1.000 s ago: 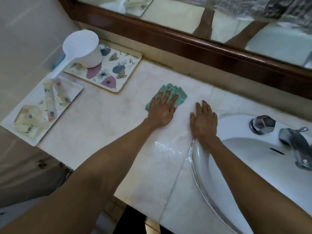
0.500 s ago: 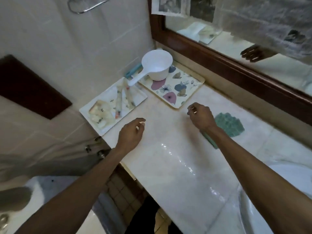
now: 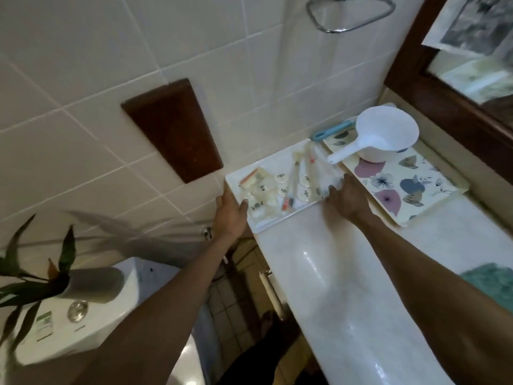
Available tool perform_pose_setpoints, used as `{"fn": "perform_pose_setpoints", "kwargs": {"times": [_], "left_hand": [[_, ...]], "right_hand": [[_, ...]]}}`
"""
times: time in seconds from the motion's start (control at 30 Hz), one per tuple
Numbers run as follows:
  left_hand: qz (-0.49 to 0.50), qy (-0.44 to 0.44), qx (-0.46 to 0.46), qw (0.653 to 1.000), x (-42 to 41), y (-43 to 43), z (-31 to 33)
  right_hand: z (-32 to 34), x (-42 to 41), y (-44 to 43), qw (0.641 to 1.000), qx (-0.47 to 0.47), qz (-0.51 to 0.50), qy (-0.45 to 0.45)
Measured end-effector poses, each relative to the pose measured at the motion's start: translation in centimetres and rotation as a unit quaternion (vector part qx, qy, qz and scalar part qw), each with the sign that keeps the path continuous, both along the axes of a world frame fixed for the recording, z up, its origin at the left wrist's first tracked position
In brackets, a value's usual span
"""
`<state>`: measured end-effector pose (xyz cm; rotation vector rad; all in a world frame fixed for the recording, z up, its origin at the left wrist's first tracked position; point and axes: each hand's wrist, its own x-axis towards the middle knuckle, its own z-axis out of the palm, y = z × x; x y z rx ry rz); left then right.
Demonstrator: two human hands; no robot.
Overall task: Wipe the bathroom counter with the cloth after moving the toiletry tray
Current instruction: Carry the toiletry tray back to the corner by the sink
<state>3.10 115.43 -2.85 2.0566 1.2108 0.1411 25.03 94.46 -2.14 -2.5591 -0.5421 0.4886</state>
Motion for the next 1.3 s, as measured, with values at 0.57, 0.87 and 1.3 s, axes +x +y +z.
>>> {"fn": "perform_pose_setpoints", "kwargs": {"times": [0.57, 0.87, 1.3], "left_hand": [[0.080, -0.144, -0.225, 0.960, -0.6, 0.8, -1.2], [0.035, -0.153, -0.244, 0.957, -2.6, -5.1, 0.5], [-0.163, -0.184, -0.213, 0.946, -4.4, -29.9, 6.6]], "right_hand": [[0.4, -3.5, -2.3, 0.994, 0.020, -0.030, 0.107], [2.9, -8.5, -10.1, 0.987, 0.064, -0.092, 0.114], [9.6, -22.3, -39.2, 0.951, 0.140, -0.273, 0.025]]}}
